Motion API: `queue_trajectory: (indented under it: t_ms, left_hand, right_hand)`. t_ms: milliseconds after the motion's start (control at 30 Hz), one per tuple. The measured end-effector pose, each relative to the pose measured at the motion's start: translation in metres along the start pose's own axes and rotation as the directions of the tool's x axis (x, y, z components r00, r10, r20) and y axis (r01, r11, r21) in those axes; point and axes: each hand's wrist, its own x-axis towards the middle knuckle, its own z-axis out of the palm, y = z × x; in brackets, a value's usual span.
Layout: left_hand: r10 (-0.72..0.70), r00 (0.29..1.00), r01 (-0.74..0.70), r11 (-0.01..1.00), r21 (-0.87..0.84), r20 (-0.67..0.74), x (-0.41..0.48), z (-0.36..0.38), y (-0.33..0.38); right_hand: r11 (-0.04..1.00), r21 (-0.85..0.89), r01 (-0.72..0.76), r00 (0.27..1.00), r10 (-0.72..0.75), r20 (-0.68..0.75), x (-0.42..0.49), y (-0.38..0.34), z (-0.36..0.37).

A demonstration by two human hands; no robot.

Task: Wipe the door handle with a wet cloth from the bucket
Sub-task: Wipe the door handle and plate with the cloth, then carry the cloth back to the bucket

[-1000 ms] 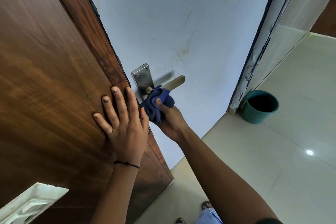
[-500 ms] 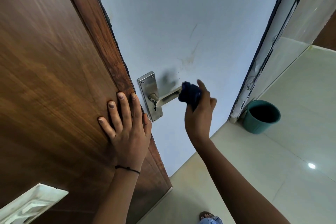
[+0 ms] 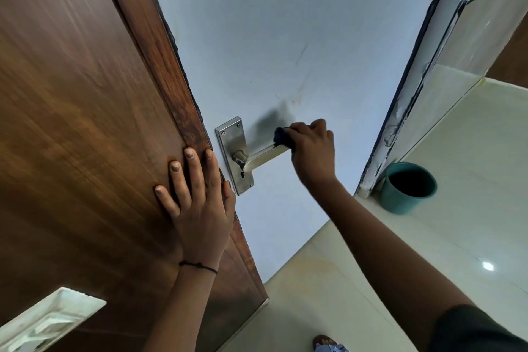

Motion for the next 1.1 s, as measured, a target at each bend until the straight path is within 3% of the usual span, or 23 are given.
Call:
queue_trajectory:
  t_ms: [100,167,233,300,367,433,500,533,567,600,667,700,733,1000,1100]
  left_hand:
    - [-0.019,1.0,0.019,1.0,0.003,0.017,-0.001,-0.001,0.002]
    - [-0.032,0.999,0.033,0.999,-0.001,0.029,0.0,-0.002,0.005]
    - [-0.066,0.997,0.067,0.998,-0.018,0.042,0.002,-0.005,0.012]
    - [-0.096,0.994,0.099,0.993,-0.057,0.058,0.007,-0.01,0.024]
    - [-0.083,0.995,0.09,0.988,-0.129,0.058,0.015,-0.014,0.046]
    - [-0.016,0.998,0.036,0.948,-0.317,0.066,0.028,-0.015,0.08]
    - [0.056,0.987,0.035,0.833,-0.552,0.148,0.038,-0.012,0.124]
    - [0.065,0.972,0.106,0.743,-0.661,0.228,0.041,-0.011,0.15]
    - [0.059,0.929,0.256,0.613,-0.748,0.366,0.046,-0.013,0.178]
    - [0.08,0.824,0.476,0.438,-0.763,0.56,0.053,-0.019,0.205]
    - [0.219,0.528,0.815,0.141,-0.563,0.82,0.063,-0.024,0.256]
    - [0.297,0.421,0.886,0.065,-0.458,0.857,0.068,-0.025,0.28]
    - [0.359,0.365,0.914,0.035,-0.403,0.859,0.072,-0.024,0.305]
    - [0.488,0.34,0.909,0.048,-0.413,0.804,0.094,-0.016,0.459]
    - [0.522,0.371,0.881,0.065,-0.469,0.768,0.105,-0.003,0.507]
  right_hand:
    - [0.988,0.032,-0.153,0.985,0.15,0.09,0.008,0.022,-0.003]
    - [0.899,0.211,-0.383,0.913,0.335,0.233,0.004,0.035,-0.009]
    - [0.648,0.443,-0.619,0.779,0.44,0.447,-0.003,0.046,-0.023]
    - [0.298,0.586,-0.753,0.653,0.449,0.611,-0.012,0.057,-0.038]
    - [0.028,0.638,-0.769,0.584,0.435,0.685,-0.023,0.078,-0.051]
    - [-0.164,0.646,-0.745,0.543,0.412,0.731,-0.031,0.101,-0.063]
    - [-0.335,0.622,-0.707,0.511,0.365,0.778,-0.039,0.124,-0.076]
    - [-0.425,0.598,-0.68,0.497,0.333,0.801,-0.042,0.137,-0.082]
    - [-0.499,0.575,-0.648,0.484,0.313,0.817,-0.045,0.152,-0.088]
    - [-0.558,0.555,-0.617,0.476,0.298,0.828,-0.047,0.17,-0.094]
    - [-0.614,0.53,-0.585,0.455,0.293,0.841,-0.05,0.199,-0.109]
    - [-0.622,0.52,-0.586,0.436,0.299,0.849,-0.051,0.216,-0.115]
    - [-0.628,0.512,-0.586,0.42,0.306,0.855,-0.052,0.233,-0.123]
    - [-0.671,0.529,-0.52,0.355,0.393,0.848,-0.048,0.36,-0.159]
    - [-0.551,0.596,-0.584,0.419,0.424,0.803,-0.039,0.405,-0.154]
